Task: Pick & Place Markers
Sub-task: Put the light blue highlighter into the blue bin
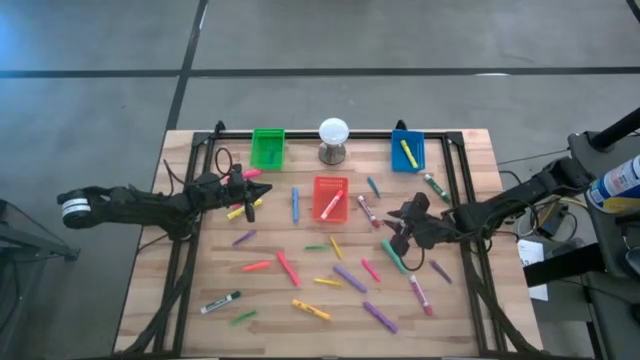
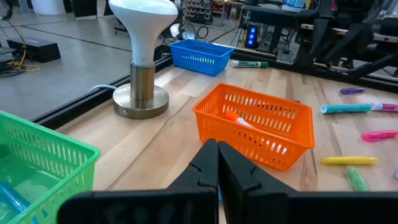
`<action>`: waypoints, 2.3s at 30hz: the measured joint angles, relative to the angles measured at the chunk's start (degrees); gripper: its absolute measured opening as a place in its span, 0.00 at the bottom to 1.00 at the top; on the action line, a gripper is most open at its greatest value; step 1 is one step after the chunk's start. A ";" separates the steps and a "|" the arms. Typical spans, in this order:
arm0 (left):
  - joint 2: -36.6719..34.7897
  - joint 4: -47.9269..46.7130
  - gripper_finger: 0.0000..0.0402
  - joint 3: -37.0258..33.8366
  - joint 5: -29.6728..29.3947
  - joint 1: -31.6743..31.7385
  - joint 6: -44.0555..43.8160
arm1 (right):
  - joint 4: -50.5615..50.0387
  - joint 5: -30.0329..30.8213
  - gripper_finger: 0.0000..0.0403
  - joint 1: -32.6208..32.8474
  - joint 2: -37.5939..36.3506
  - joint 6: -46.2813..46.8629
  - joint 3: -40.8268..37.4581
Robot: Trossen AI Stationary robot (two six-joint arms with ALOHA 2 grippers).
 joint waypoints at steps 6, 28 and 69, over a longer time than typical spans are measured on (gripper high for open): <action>0.02 -0.84 0.00 -0.02 -2.16 0.02 0.13 | 0.89 0.09 0.41 -3.50 0.00 0.22 -1.09; 0.02 -1.67 0.00 -0.04 -2.38 0.00 0.26 | -11.49 -19.06 0.46 -1.98 15.16 16.74 8.66; 0.15 -1.52 0.00 -0.04 -2.46 0.00 -0.29 | -14.96 -25.23 0.24 -0.91 26.56 22.02 12.65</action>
